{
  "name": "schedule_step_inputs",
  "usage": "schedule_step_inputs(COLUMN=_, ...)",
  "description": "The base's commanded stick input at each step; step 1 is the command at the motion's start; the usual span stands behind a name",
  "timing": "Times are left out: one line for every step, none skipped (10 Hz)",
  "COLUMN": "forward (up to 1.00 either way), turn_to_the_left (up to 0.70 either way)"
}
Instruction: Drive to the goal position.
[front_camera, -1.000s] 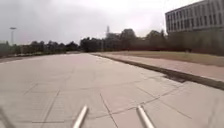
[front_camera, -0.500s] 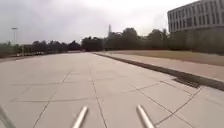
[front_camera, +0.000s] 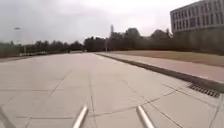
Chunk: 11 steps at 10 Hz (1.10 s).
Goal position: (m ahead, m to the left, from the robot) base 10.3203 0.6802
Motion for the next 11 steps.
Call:
schedule_step_inputs(forward=0.70, turn_to_the_left=0.00)
schedule_step_inputs(forward=0.70, turn_to_the_left=0.00)
schedule_step_inputs(forward=0.70, turn_to_the_left=0.00)
schedule_step_inputs(forward=0.70, turn_to_the_left=0.00)
schedule_step_inputs(forward=0.70, turn_to_the_left=0.00)
schedule_step_inputs(forward=0.70, turn_to_the_left=0.00)
schedule_step_inputs(forward=0.70, turn_to_the_left=0.00)
schedule_step_inputs(forward=0.70, turn_to_the_left=0.00)
schedule_step_inputs(forward=0.70, turn_to_the_left=0.00)
schedule_step_inputs(forward=0.70, turn_to_the_left=0.00)
schedule_step_inputs(forward=0.70, turn_to_the_left=0.00)
